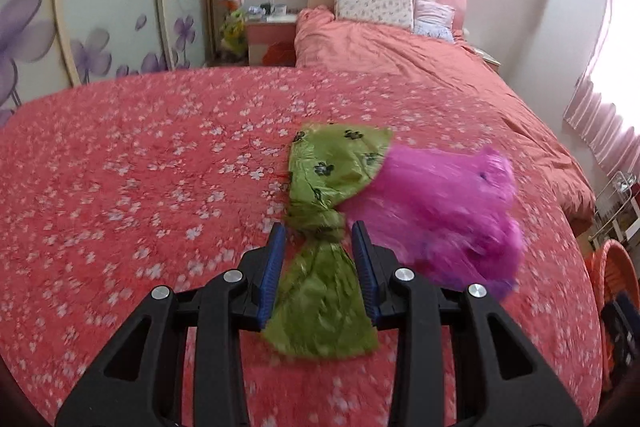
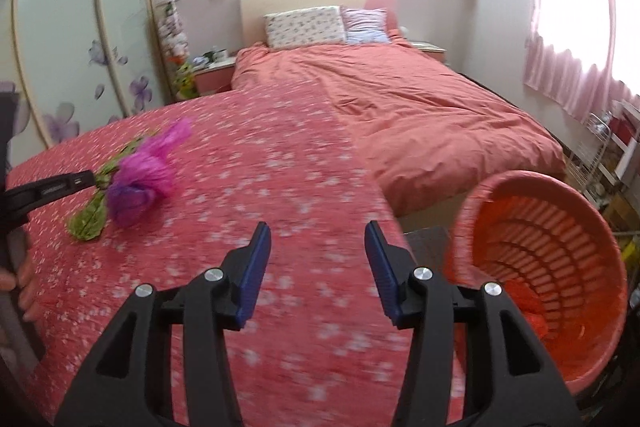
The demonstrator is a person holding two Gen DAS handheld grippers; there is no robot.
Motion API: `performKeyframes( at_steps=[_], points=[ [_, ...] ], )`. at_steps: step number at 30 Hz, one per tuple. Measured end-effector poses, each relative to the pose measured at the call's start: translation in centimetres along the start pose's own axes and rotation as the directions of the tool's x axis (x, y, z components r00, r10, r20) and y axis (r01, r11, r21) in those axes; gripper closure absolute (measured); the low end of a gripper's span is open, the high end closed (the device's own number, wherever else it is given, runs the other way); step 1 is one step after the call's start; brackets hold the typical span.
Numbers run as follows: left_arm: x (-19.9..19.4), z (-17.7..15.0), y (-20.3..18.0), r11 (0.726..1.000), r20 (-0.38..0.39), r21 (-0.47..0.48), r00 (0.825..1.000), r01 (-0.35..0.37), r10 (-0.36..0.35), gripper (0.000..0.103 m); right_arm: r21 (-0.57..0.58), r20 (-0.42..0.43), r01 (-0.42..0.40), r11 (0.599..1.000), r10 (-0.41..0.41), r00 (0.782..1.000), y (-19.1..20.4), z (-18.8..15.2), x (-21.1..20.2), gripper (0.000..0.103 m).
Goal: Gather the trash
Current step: 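Grasp the lime-green patterned bag with the left tool while the right tool grasps the magenta bag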
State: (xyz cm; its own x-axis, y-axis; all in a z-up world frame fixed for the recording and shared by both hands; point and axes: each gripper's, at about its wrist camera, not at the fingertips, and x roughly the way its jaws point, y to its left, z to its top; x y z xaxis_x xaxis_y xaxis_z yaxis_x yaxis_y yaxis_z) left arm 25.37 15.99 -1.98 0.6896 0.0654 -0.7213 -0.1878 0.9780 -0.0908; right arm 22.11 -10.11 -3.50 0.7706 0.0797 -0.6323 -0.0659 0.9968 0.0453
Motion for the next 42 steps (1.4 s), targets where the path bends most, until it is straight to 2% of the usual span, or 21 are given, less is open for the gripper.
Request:
performKeyframes(
  at_steps=[4, 9, 10, 13, 21, 23, 25, 27, 29, 33, 39, 42],
  points=[
    [1.4, 0.6, -0.1, 1.0, -0.023, -0.011, 1.0, 0.02, -0.02, 0.068, -0.022, -0.012, -0.001, 1.0, 0.001, 1.0, 1.1, 0.2, 0.7, 0.054],
    [3.3, 1.0, -0.2, 1.0, -0.077, 0.001, 0.997, -0.017, 0.017, 0.068, -0.035, -0.017, 0.001, 0.999, -0.002, 1.0, 1.4, 0.2, 1.1, 0.054],
    [3.4, 1.0, 0.1, 1.0, -0.068, 0.007, 0.997, -0.022, 0.022, 0.069, -0.038, -0.018, 0.0, 0.999, 0.0, 1.0, 1.5, 0.3, 1.1, 0.054],
    [3.1, 0.9, 0.4, 1.0, -0.069, 0.006, 0.998, -0.012, 0.012, 0.082, -0.044, -0.017, -0.006, 0.999, 0.005, 1.0, 2.0, 0.5, 1.4, 0.054],
    [0.1, -0.2, 5.2, 0.997, -0.012, -0.034, 0.998, -0.066, 0.066, 0.084, -0.048, -0.008, -0.1, 0.994, 0.1, 0.995, 5.4, 2.3, 1.7, 0.054],
    [-1.1, -0.7, 6.6, 0.995, 0.008, -0.039, 0.996, -0.09, 0.09, 0.084, -0.04, -0.009, -0.141, 0.989, 0.141, 0.99, 6.6, 3.0, 2.1, 0.05],
    [-2.1, -1.2, 7.8, 0.993, 0.023, -0.049, 0.994, -0.11, 0.111, 0.084, -0.033, -0.007, -0.172, 0.985, 0.172, 0.985, 8.0, 3.5, 2.5, 0.04],
    [-3.1, -1.7, 9.4, 0.99, 0.03, -0.071, 0.992, -0.12, 0.122, 0.084, -0.035, -0.015, -0.196, 0.98, 0.196, 0.981, 9.8, 4.2, 3.3, 0.039],
    [-3.8, -1.9, 10.5, 0.988, 0.033, -0.089, 0.991, -0.129, 0.133, 0.084, -0.047, -0.016, -0.193, 0.98, 0.192, 0.981, 11.4, 4.7, 3.9, 0.037],
    [-4.8, -2.5, 12.0, 0.984, 0.038, -0.113, 0.989, -0.135, 0.14, 0.084, -0.085, -0.037, -0.135, 0.987, 0.133, 0.99, 14.3, 5.3, 6.1, 0.035],
    [-5.5, -3.1, 12.7, 0.984, 0.036, -0.128, 0.991, -0.126, 0.131, 0.084, -0.129, -0.111, -0.083, 0.988, 0.069, 0.991, 15.8, 4.8, 8.9, 0.035],
    [-5.6, -3.1, 12.6, 0.985, 0.037, -0.124, 0.992, -0.118, 0.124, 0.084, -0.139, -0.123, -0.081, 0.987, 0.064, 0.99, 15.7, 4.3, 9.1, 0.048]
  ],
)
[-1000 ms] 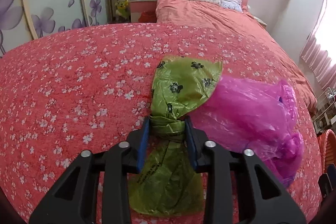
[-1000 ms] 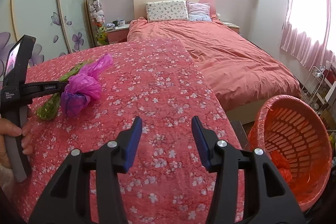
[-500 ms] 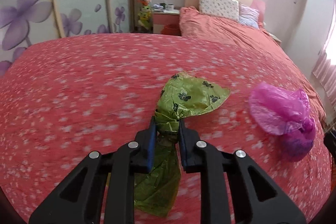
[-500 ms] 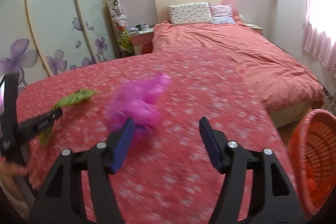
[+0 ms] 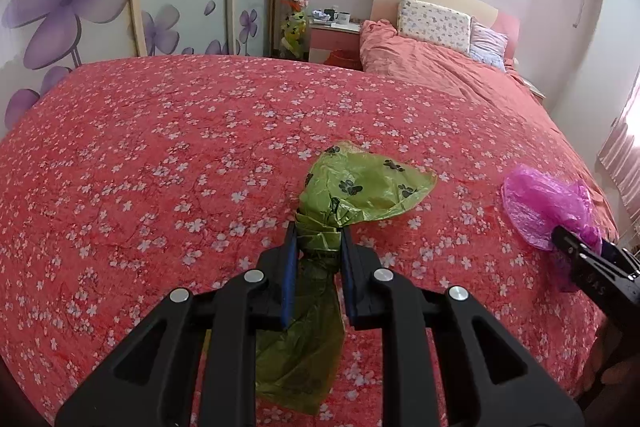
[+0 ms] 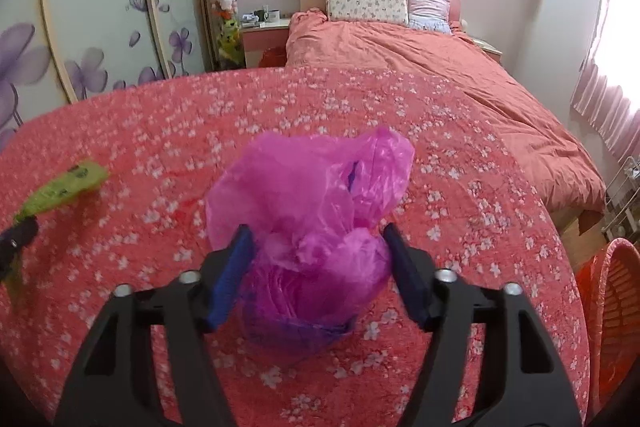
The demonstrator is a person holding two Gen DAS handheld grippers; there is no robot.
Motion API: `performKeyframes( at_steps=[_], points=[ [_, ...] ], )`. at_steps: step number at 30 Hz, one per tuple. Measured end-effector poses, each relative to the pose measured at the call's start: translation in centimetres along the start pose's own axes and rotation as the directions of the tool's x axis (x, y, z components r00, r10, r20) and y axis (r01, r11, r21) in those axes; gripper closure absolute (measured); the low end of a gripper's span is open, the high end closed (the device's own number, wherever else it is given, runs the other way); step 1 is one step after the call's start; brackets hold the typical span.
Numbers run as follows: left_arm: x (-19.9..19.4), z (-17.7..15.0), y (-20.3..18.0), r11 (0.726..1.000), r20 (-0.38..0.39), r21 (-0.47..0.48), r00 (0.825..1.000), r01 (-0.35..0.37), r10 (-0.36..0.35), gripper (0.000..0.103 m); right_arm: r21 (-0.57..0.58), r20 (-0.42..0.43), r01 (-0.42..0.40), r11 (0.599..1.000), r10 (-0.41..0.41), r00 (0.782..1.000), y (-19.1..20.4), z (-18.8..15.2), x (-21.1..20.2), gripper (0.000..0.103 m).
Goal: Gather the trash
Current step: 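Grasp the lime-green patterned bag with the left tool while the right tool grasps the magenta bag, then carry the lime-green bag and magenta bag over the orange basket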
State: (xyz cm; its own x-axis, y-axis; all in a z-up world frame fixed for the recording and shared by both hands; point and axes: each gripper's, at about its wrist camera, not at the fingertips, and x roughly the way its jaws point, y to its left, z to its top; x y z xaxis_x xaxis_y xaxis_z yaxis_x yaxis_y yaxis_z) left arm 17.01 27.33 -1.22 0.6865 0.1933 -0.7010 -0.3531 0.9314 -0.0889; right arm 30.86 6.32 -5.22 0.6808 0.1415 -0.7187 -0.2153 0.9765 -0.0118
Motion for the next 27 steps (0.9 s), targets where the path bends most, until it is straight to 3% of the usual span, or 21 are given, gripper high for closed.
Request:
performKeyframes(
  at_steps=[3, 6, 27],
  points=[
    [-0.1, -0.1, -0.7, 1.0, -0.001, 0.009, 1.0, 0.01, -0.01, 0.084, 0.005, 0.011, -0.01, 1.0, 0.01, 1.0, -0.5, -0.3, -0.8, 0.06],
    [-0.1, -0.2, -1.7, 1.0, -0.001, 0.019, 1.0, 0.022, -0.022, 0.084, 0.015, 0.027, -0.005, 1.0, 0.004, 1.0, -1.6, -0.7, -2.0, 0.063],
    [-3.5, -1.5, -10.8, 0.976, 0.021, 0.164, 0.989, 0.144, -0.149, 0.084, 0.122, 0.112, 0.024, 0.992, -0.038, 0.993, -10.0, -4.4, -10.3, 0.064]
  ],
)
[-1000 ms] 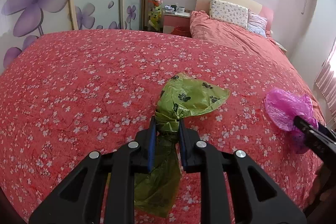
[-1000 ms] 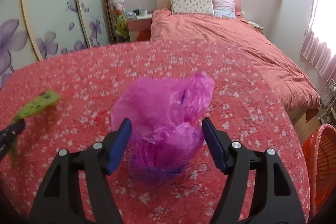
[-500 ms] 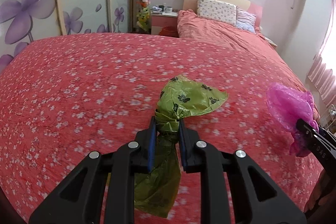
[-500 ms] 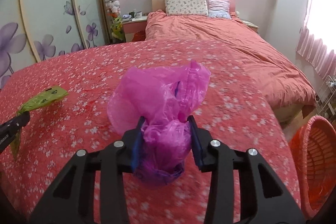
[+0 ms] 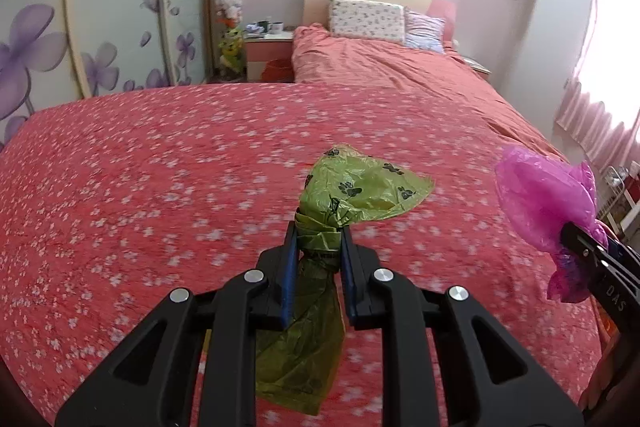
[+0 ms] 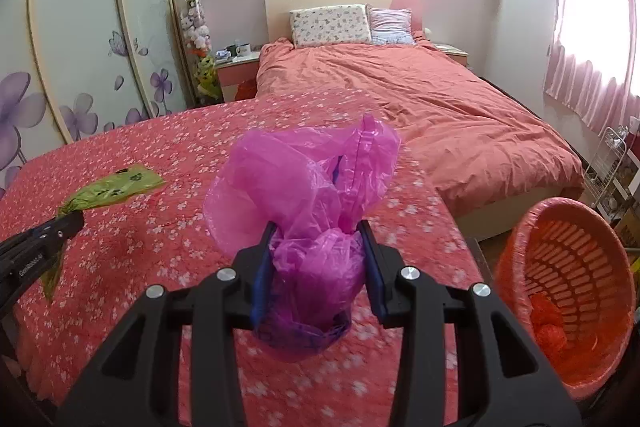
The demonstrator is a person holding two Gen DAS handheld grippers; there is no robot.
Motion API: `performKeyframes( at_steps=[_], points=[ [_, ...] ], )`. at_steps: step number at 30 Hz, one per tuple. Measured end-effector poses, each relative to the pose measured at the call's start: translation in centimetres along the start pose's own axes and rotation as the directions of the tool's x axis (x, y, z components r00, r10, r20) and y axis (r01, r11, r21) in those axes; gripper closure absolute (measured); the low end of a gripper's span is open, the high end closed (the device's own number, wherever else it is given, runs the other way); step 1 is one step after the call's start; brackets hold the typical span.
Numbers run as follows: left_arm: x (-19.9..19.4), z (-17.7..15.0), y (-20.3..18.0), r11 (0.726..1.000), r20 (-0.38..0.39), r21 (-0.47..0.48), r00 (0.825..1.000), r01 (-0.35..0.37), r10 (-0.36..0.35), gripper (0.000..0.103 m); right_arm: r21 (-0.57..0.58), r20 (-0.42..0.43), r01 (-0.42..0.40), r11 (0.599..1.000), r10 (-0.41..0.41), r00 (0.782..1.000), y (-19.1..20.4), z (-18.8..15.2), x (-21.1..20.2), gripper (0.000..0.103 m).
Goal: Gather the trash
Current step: 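Carry the lime-green bag and magenta bag over the orange basket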
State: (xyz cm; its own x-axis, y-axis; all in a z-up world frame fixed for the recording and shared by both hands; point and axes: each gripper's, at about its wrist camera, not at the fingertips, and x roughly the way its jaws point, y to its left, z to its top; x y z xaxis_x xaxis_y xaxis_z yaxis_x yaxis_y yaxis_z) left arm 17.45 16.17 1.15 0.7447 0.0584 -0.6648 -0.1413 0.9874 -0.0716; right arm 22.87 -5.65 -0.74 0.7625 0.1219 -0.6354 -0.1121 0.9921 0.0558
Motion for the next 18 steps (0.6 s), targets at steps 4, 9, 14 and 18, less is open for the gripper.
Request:
performKeyframes(
  at_steps=[4, 9, 14, 18],
  points=[
    [-0.5, -0.2, -1.9, 0.999, 0.007, 0.024, 1.0, 0.023, -0.023, 0.084, 0.018, 0.017, 0.003, 1.0, -0.004, 1.0, -1.4, -0.3, -1.4, 0.064],
    [-1.0, -0.6, -4.3, 0.996, 0.007, 0.06, 0.998, 0.059, -0.06, 0.084, 0.048, 0.044, 0.009, 0.999, -0.011, 0.999, -3.2, -1.1, -3.3, 0.064],
    [-1.0, -1.1, -6.5, 0.991, 0.001, 0.092, 0.995, 0.097, -0.098, 0.084, 0.065, 0.069, 0.034, 0.997, -0.038, 0.997, -4.8, -2.1, -4.9, 0.064],
    [-1.0, -1.2, -8.1, 0.986, -0.005, 0.112, 0.992, 0.126, -0.127, 0.084, 0.074, 0.081, 0.051, 0.996, -0.057, 0.995, -6.0, -2.6, -5.7, 0.064]
  ],
)
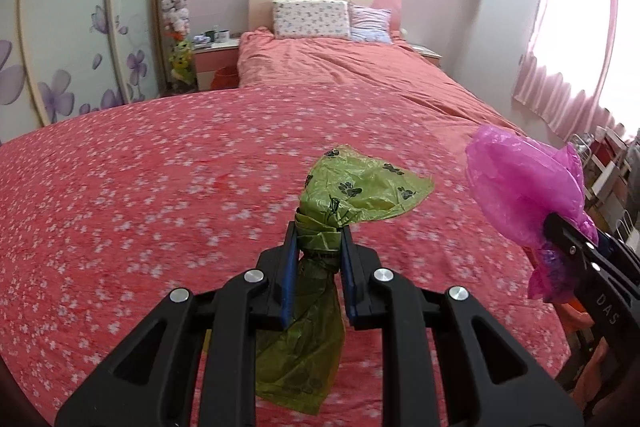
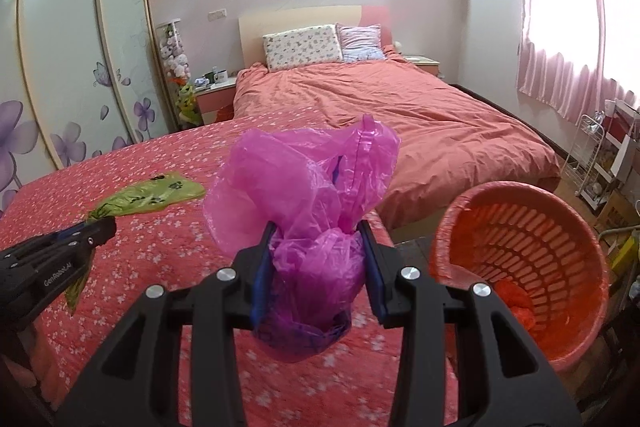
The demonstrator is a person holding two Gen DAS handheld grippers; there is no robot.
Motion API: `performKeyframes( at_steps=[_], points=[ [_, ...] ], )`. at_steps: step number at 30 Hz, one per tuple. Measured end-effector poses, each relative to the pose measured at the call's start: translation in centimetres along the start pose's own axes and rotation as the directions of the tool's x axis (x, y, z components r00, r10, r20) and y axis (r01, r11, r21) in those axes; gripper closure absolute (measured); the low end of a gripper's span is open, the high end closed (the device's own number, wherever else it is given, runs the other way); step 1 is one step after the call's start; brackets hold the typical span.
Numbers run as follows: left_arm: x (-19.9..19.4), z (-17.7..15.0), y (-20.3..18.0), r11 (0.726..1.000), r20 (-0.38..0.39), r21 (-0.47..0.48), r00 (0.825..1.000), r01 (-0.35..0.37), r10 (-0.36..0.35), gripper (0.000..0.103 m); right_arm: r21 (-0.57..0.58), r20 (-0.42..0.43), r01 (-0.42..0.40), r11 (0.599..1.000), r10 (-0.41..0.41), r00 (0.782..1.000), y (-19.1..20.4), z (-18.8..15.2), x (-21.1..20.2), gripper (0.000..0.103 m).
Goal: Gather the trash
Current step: 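Carry the lime-green bag and magenta bag over the orange basket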
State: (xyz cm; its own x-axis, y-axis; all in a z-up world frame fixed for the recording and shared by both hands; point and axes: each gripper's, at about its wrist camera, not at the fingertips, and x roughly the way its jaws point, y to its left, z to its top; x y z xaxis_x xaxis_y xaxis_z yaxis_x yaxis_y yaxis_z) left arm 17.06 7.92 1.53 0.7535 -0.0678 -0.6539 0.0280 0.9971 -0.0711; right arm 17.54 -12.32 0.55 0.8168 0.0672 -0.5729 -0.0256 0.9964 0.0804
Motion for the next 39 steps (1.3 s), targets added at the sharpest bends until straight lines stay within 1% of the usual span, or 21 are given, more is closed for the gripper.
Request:
performKeyframes(
  at_steps=[7, 16, 22, 31, 39],
  points=[
    [0.1, -0.4, -2.6, 0.999, 0.004, 0.031, 0.999, 0.036, -0.037, 0.084, 0.017, 0.022, 0.027, 0.999, -0.028, 0.999, -2.1, -0.4, -1.1, 0.064],
    [0.5, -0.9, -5.6, 0.995, -0.007, 0.062, 0.997, 0.083, -0.083, 0.084, 0.054, 0.02, 0.064, 0.996, -0.066, 0.998, -5.0, -1.1, -1.6, 0.064],
    [0.7, -1.2, -8.0, 0.989, -0.017, 0.071, 0.991, 0.13, -0.129, 0.084, 0.088, 0.024, 0.091, 0.992, -0.094, 0.995, -7.3, -1.7, -2.2, 0.064],
    [1.0, -1.4, -12.3, 0.972, -0.032, 0.077, 0.975, 0.22, -0.219, 0.084, 0.153, 0.028, 0.147, 0.977, -0.153, 0.988, -11.4, -2.4, -3.2, 0.063],
    [1.6, -1.4, -15.9, 0.956, -0.048, 0.083, 0.959, 0.282, -0.279, 0.084, 0.225, 0.034, 0.219, 0.949, -0.233, 0.972, -15.9, -2.8, -4.0, 0.063]
  ],
)
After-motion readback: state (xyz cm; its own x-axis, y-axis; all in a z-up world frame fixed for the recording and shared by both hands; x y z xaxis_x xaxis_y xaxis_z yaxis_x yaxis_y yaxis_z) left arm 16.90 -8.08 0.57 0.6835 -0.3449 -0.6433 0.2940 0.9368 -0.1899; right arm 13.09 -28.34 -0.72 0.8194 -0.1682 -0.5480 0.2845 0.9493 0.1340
